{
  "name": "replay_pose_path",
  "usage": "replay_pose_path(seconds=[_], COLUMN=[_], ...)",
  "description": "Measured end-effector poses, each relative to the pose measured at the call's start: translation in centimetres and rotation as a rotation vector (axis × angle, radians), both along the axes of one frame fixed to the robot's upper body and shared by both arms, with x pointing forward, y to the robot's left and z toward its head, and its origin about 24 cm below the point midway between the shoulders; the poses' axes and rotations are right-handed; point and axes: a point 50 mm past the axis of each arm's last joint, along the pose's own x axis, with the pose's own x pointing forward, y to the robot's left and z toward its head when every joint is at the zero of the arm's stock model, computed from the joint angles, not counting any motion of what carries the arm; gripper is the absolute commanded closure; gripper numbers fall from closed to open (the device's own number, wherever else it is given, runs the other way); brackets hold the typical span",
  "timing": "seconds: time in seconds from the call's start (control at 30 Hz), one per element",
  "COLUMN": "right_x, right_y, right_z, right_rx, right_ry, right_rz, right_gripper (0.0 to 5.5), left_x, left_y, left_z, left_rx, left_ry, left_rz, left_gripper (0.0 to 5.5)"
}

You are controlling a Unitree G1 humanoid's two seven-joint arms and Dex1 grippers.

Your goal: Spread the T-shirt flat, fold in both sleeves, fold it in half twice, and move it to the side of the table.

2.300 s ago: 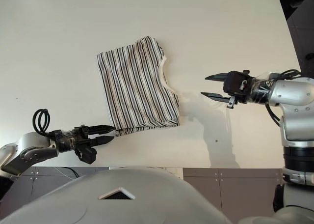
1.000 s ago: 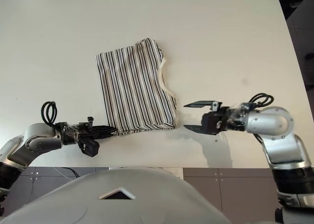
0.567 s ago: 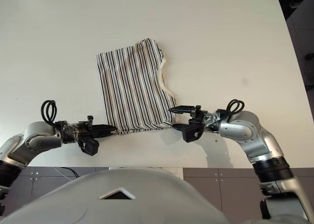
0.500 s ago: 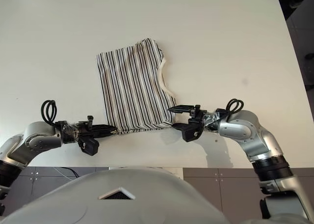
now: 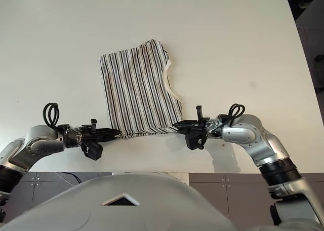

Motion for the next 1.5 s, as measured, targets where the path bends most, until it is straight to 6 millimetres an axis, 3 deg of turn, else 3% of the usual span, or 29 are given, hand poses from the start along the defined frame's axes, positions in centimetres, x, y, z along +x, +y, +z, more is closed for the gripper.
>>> replay_pose_path(seconds=[0.23, 0.33, 0.5, 0.67, 0.8, 0.93, 1.07, 1.23, 1.4, 1.5], right_x=[0.8, 1.4, 4.0, 2.1, -0.2, -0.2, 3.2, 8.8, 14.7, 16.8], right_y=[0.4, 0.3, 0.2, -0.9, -1.6, -2.2, -1.5, -0.2, 1.3, 1.9], right_z=[0.1, 0.5, 5.1, 7.6, 9.1, 11.8, 13.4, 11.2, 8.5, 7.6], right_rx=[-0.016, 0.02, 0.145, 0.106, 0.049, 0.032, 0.044, 0.042, 0.011, -0.022], right_ry=[-0.022, 0.065, 0.16, 0.271, 0.34, 0.348, 0.269, 0.369, 0.415, 0.409], right_rz=[0.02, -0.045, -0.107, -0.089, -0.074, -0.098, -0.103, -0.116, -0.203, -0.252], right_gripper=[5.4, 5.4, 5.4, 5.4, 5.4, 5.4, 5.4, 5.4, 5.4, 5.4], left_x=[0.1, 0.7, 2.9, 0.9, -0.3, -2.1, 0.3, 4.4, 8.5, 10.6], left_y=[-0.1, -0.7, -1.2, -0.7, -0.4, -0.4, 0.4, 1.8, 1.7, 1.6], left_z=[0.1, 1.1, 4.4, 5.1, 7.2, 8.0, 7.8, 6.4, 5.4, 5.1], left_rx=[-0.008, -0.1, -0.236, -0.211, -0.285, -0.311, -0.325, -0.345, -0.365, -0.351], left_ry=[0.014, 0.053, 0.056, 0.098, 0.107, 0.197, 0.221, 0.305, 0.385, 0.408], left_rz=[-0.002, 0.062, 0.146, 0.112, 0.128, 0.142, 0.248, 0.413, 0.493, 0.522], left_gripper=[5.35, 5.35, 5.35, 5.35, 5.35, 5.36, 5.36, 5.36, 5.36, 5.36])
